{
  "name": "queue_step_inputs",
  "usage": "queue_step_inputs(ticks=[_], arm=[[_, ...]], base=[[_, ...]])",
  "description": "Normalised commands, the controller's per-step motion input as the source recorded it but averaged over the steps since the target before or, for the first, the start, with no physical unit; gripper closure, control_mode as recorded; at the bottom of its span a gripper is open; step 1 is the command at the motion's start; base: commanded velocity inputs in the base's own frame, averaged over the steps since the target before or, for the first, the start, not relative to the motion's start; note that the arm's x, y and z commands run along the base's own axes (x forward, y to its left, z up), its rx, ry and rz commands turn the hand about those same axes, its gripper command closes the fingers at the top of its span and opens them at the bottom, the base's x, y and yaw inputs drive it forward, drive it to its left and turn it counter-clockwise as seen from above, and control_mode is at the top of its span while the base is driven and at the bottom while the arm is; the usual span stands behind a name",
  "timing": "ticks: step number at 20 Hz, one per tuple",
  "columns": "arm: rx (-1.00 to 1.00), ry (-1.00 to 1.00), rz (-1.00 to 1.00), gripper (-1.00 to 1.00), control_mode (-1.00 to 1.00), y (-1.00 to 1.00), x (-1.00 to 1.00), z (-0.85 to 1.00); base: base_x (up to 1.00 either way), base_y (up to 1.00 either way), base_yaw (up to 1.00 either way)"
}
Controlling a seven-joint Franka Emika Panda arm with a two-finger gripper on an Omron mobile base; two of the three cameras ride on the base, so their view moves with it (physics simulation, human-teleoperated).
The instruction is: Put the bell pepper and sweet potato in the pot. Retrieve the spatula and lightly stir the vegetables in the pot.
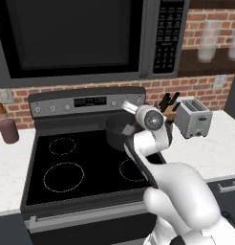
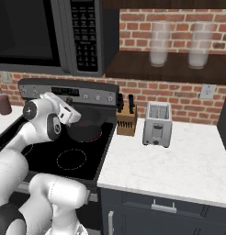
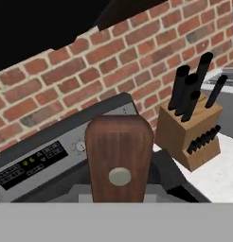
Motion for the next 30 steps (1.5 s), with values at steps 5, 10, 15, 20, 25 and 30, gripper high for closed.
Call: queue_step_inputs(ticks=[5,10,15,20,25,30], arm=[[0.05,0.02,0.00,1.00,-1.00,0.00,0.40,-0.10],[0.01,-0.02,0.00,1.00,-1.00,0.00,0.08,0.00],[0.00,-0.09,0.00,1.00,-1.00,0.00,0.02,-0.03],[0.00,-0.04,0.00,1.00,-1.00,0.00,0.40,-0.16],[0.00,0.02,-0.01,1.00,-1.00,0.00,0.61,-0.39],[0.00,0.01,0.00,1.00,-1.00,0.00,0.37,-0.40]], base=[[0.00,0.00,0.00],[0.00,0.00,0.00],[0.00,0.00,0.00],[0.00,0.00,0.00],[0.00,0.00,0.00],[0.00,0.00,0.00]])
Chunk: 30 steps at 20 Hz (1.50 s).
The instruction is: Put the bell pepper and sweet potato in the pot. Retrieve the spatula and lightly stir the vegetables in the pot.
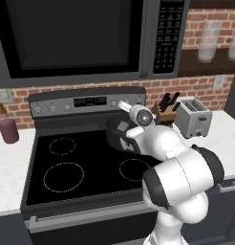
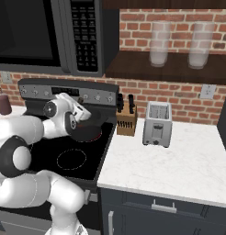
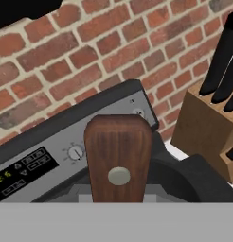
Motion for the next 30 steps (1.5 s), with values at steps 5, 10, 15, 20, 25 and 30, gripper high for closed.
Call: queue_step_inputs(ticks=[5,10,15,20,25,30], arm=[[0.00,0.00,0.00,1.00,-1.00,0.00,0.43,-0.37],[0.00,0.01,0.00,1.00,-1.00,0.00,0.49,-0.30],[0.02,0.12,0.00,1.00,-1.00,0.01,0.46,-0.30],[0.04,0.15,0.00,1.00,-1.00,0.09,0.25,-0.24],[0.02,0.09,0.00,1.00,-1.00,0.08,0.34,-0.18],[0.00,0.03,0.00,1.00,-1.00,0.06,0.18,-0.12]], base=[[0.00,0.00,0.00],[0.00,0.00,0.00],[0.00,0.00,0.00],[0.00,0.00,0.00],[0.00,0.00,0.00],[0.00,0.00,0.00]])
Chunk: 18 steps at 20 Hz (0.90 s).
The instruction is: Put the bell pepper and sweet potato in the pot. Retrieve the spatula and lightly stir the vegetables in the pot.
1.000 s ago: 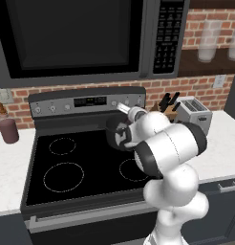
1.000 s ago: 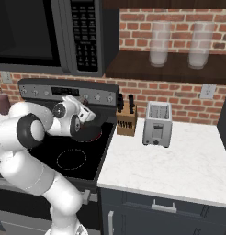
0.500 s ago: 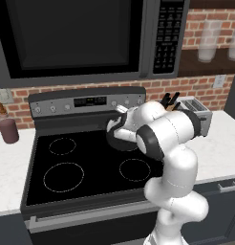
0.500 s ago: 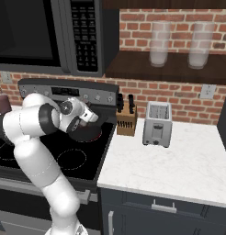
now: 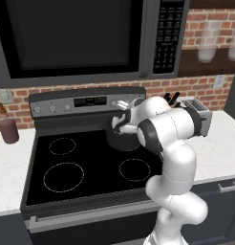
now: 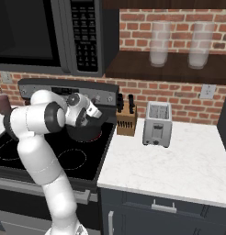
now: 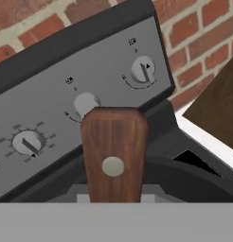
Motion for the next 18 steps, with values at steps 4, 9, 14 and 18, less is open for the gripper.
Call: queue_step_inputs(ticks=[4,9,14,18], arm=[[0.00,-0.02,0.00,1.00,-1.00,0.02,-0.01,0.06],[-0.02,-0.01,0.00,1.00,-1.00,0.00,0.00,0.00],[-0.07,0.01,0.00,1.00,-1.00,0.00,0.03,0.00],[-0.26,0.00,0.00,1.00,-1.00,0.00,0.02,0.00]], base=[[0.00,0.00,0.00],[0.00,0.00,0.00],[0.00,0.00,0.00],[0.00,0.00,0.00]])
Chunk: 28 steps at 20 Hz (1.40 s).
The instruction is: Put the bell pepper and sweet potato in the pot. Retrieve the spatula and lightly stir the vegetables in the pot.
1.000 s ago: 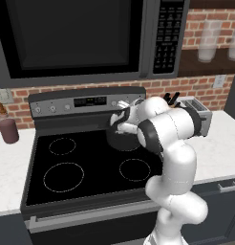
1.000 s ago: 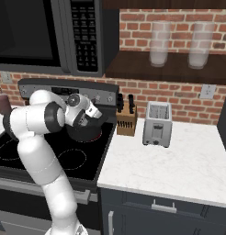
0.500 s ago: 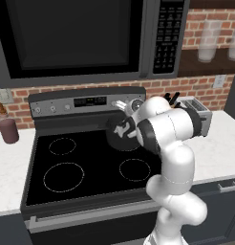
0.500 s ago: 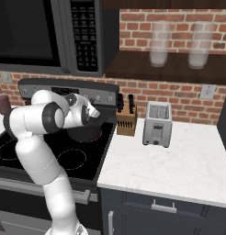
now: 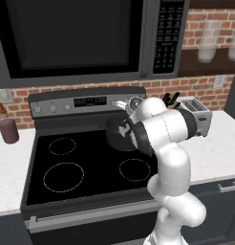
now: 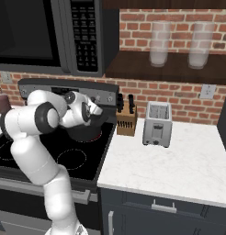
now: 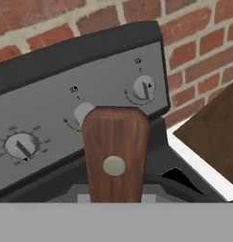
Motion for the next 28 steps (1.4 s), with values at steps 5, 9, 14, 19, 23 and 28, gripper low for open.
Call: queue_step_inputs(ticks=[5,9,14,19,23,28], arm=[[-0.35,0.00,0.00,1.00,-1.00,0.00,0.10,0.00],[-0.14,0.06,0.00,1.00,-1.00,0.04,0.08,-0.23],[-0.01,0.18,0.01,1.00,-1.00,0.11,0.01,-0.44],[0.03,0.17,0.06,1.00,-1.00,0.13,0.14,-0.41],[0.07,0.12,0.08,1.00,-1.00,0.12,0.05,-0.21],[0.05,0.04,0.06,1.00,-1.00,0.25,-0.07,0.00]], base=[[0.00,0.00,0.00],[0.00,0.00,0.00],[0.00,0.00,0.00],[0.00,0.00,0.00],[0.00,0.00,0.00],[0.00,0.00,0.00]])
